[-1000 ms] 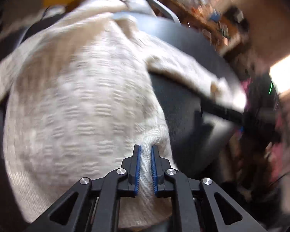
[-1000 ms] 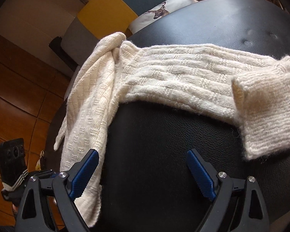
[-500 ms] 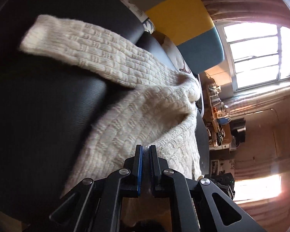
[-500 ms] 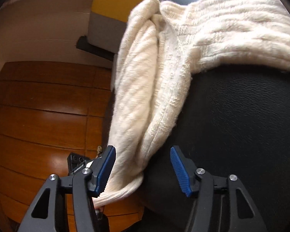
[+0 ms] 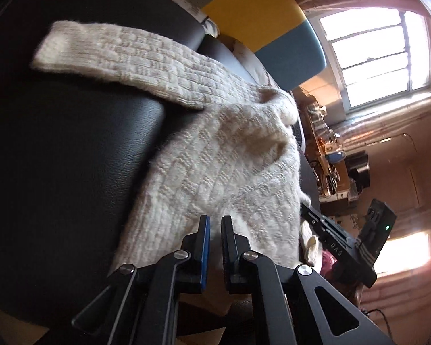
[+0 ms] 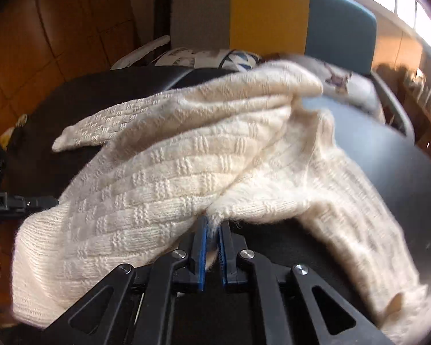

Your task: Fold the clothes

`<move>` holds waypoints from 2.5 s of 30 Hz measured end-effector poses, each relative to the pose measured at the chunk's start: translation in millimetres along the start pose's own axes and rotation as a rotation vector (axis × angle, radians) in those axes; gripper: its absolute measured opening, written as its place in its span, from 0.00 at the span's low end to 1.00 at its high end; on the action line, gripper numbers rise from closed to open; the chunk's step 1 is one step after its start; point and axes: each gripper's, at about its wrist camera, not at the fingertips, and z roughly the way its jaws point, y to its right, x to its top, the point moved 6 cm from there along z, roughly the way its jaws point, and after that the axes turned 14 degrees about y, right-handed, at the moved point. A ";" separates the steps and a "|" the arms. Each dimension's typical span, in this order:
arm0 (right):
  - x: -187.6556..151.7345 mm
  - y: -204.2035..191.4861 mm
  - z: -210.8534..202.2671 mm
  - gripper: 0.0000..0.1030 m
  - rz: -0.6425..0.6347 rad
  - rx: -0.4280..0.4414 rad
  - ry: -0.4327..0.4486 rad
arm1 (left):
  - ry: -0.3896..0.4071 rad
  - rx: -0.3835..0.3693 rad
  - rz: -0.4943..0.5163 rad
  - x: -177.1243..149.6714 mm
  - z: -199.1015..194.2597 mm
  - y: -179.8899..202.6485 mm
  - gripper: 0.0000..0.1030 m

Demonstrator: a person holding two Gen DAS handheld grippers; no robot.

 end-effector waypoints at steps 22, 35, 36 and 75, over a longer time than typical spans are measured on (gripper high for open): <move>-71.3 26.9 18.5 0.45 0.539 0.230 -0.133 | -0.131 0.015 0.129 -52.5 26.1 34.0 0.12; -55.2 26.2 -28.0 0.05 -0.128 -0.146 -0.104 | 0.000 0.038 0.149 -31.8 2.5 33.2 0.26; -63.4 35.1 -25.6 0.05 -0.116 -0.165 -0.140 | -0.023 0.058 0.159 -36.1 7.7 29.8 0.26; -67.2 25.6 24.7 0.28 0.385 0.200 -0.074 | 0.194 0.596 -0.038 158.8 -20.9 -127.9 0.13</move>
